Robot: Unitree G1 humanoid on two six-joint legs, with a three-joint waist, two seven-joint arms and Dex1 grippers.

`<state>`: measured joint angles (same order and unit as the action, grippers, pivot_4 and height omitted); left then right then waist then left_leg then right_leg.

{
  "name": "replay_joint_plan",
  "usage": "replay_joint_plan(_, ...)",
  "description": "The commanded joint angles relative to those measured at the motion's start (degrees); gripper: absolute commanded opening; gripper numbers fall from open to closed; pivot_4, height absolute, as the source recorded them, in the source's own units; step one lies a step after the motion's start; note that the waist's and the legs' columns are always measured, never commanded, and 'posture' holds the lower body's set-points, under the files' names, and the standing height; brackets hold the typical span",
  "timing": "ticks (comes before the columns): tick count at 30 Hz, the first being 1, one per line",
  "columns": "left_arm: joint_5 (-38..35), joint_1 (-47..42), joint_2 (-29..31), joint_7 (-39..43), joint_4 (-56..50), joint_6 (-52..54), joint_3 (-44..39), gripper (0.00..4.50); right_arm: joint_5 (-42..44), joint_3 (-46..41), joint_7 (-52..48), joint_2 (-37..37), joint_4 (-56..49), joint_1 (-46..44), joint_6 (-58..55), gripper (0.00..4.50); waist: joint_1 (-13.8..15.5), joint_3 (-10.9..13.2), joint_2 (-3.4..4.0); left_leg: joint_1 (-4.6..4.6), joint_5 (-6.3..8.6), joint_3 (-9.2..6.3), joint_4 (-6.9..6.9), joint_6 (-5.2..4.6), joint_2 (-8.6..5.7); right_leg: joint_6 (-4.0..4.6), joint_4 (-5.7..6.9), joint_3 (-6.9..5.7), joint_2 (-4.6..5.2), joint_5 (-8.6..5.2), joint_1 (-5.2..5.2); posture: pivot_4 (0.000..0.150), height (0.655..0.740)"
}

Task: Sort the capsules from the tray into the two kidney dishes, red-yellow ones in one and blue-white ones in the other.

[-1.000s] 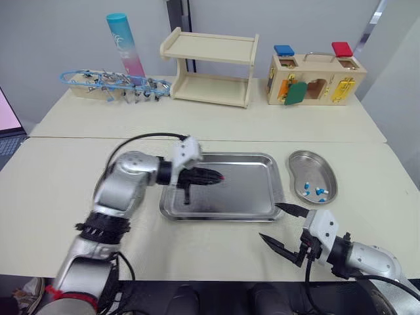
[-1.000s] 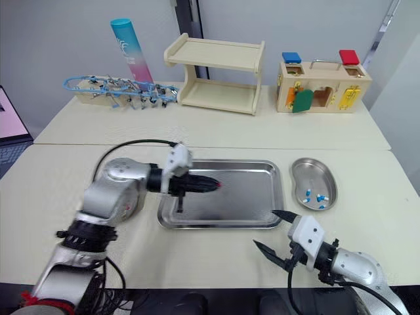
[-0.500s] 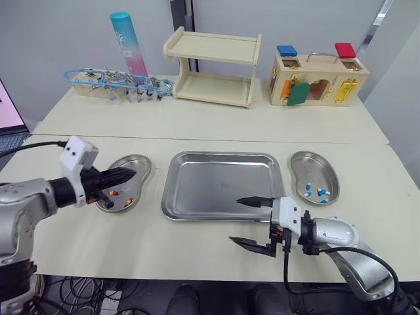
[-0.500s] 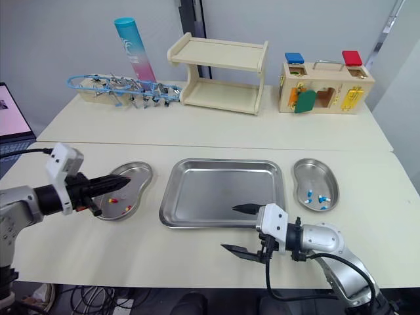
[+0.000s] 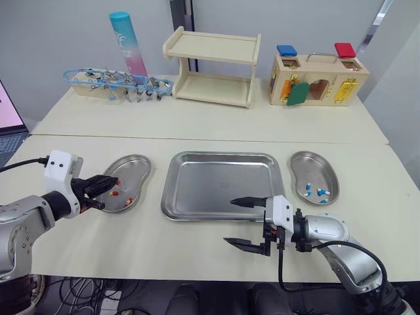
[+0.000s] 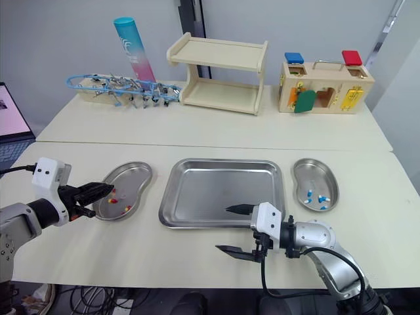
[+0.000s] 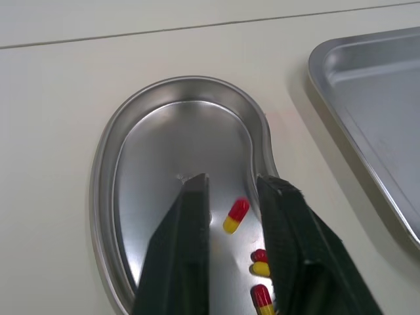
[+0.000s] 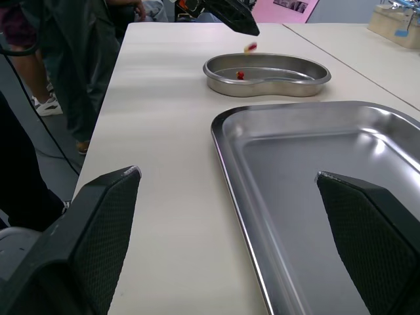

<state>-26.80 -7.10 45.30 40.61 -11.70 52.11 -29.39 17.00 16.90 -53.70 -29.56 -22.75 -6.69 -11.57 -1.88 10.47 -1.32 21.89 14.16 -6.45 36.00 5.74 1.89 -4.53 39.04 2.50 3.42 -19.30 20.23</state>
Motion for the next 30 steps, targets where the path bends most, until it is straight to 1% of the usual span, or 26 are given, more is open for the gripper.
replay_joint_plan(1, 0.27, -1.2, 1.47, -0.94, 1.09, -1.8, -0.42, 2.41, 0.39, -0.76, 0.2, -0.14, -1.96, 0.8, 1.19, 4.5, -0.01, 0.0, 0.0, 0.0, 0.0, 0.0, -0.01, 0.0, 0.0, 0.0, 0.0, 0.0, 0.0, 0.0, 0.0, 0.15, 0.74)
replay_joint_plan(5, -0.3, -2.13, 1.31, -1.35, 1.55, -2.43, -0.33, 3.73, 0.09, -0.61, 0.65, 0.04, -2.25, 1.49, 1.27, 4.5, 0.01, 0.0, 0.0, 0.01, 0.0, 0.0, 0.0, 0.0, 0.0, 0.0, 0.0, 0.0, 0.0, 0.0, 0.0, 0.15, 0.74)
replay_joint_plan(6, -0.47, -2.27, 1.06, -1.7, 1.48, -2.64, -0.58, 4.0, 0.03, -0.58, 0.77, 0.1, -2.25, 1.53, 1.27, 4.5, 0.01, 0.0, 0.0, 0.01, 0.0, 0.0, 0.0, 0.0, 0.0, 0.0, 0.0, 0.0, 0.0, 0.0, 0.0, 0.15, 0.74)
replay_joint_plan(7, -0.57, -2.3, 0.86, -1.96, 1.39, -2.77, -0.78, 4.38, 0.01, -0.58, 0.83, 0.12, -2.26, 1.56, 1.28, 4.5, 0.0, 0.0, 0.0, 0.01, 0.0, 0.0, 0.0, 0.0, 0.0, 0.0, 0.0, 0.0, 0.0, 0.0, 0.0, 0.15, 0.74)
replay_joint_plan(8, -1.19, -2.45, 0.58, -1.89, 1.23, -2.88, -1.47, 4.45, -0.01, -0.59, 0.9, 0.16, -2.2, 1.42, 1.23, 4.5, 0.01, 0.0, 0.0, 0.01, 0.0, 0.0, 0.0, 0.0, 0.0, 0.0, 0.0, 0.0, 0.0, 0.0, 0.0, 0.15, 0.74)
replay_joint_plan(14, -4.81, -1.35, 1.77, -0.13, 0.19, -4.68, -7.77, 4.45, -0.3, -1.58, 1.12, -0.61, -1.82, 1.24, 1.96, 4.5, -0.09, 0.0, 0.0, 0.01, 0.0, 0.0, 0.0, 0.0, 0.0, 0.0, 0.0, 0.0, 0.0, 0.0, 0.01, 0.15, 0.74)
replay_joint_plan(17, -3.17, 2.1, 3.04, 0.26, 2.56, -8.66, -12.99, 4.45, 0.01, -3.71, 1.49, -2.05, -1.84, 1.76, 2.14, 4.5, -0.22, 0.01, 0.01, 0.0, 0.0, 0.02, -0.01, 0.0, 0.0, 0.0, -0.01, 0.03, 0.0, 0.0, 0.02, 0.15, 0.74)
replay_joint_plan(19, -0.97, 6.32, 4.05, 1.46, 4.32, -12.36, -15.33, 4.45, 1.12, -6.32, 1.88, -3.38, -2.5, 2.55, 1.25, 4.5, -0.33, 0.01, 0.01, 0.0, 0.0, 0.03, -0.02, 0.0, 0.0, 0.0, -0.01, 0.04, 0.0, 0.0, 0.03, 0.15, 0.74)
replay_joint_plan(23, 1.25, 17.57, 4.87, 6.4, 7.31, -18.37, -20.81, 4.45, 3.67, -14.64, 0.93, -8.69, -3.67, 6.45, -0.41, 4.5, -0.07, 0.02, 0.01, 0.02, 0.01, 0.07, -0.06, 0.0, 0.0, 0.01, -0.07, 0.05, 0.01, -0.01, 0.03, 0.15, 0.74)
replay_joint_plan(26, 4.26, 25.82, 4.93, 10.38, 11.07, -25.35, -22.64, 4.45, 5.15, -23.2, -1.66, -14.92, -2.16, 10.57, -1.15, 4.5, 0.08, 0.02, -0.01, 0.01, 0.01, 0.12, -0.06, 0.01, 0.0, 0.02, -0.08, 0.05, 0.04, -0.01, -0.01, 0.15, 0.74)
replay_joint_plan(28, 5.91, 29.63, 4.76, 11.97, 13.72, -29.46, -22.61, 4.45, 4.8, -28.3, -4.61, -19.35, 0.9, 13.25, 0.08, 4.5, 0.23, 0.01, -0.02, 0.01, 0.01, 0.17, -0.05, 0.01, 0.0, 0.02, -0.08, 0.05, 0.07, -0.01, -0.02, 0.15, 0.74)
replay_joint_plan(30, 5.79, 30.46, 4.52, 11.98, 15.88, -30.83, -22.6, 4.45, 4.54, -33.28, -7.92, -23.31, 6.24, 14.87, 2.06, 4.5, 0.36, -0.03, -0.1, 0.0, 0.01, 0.19, -0.06, 0.01, 0.0, 0.02, -0.1, 0.03, 0.09, -0.01, -0.04, 0.15, 0.74)
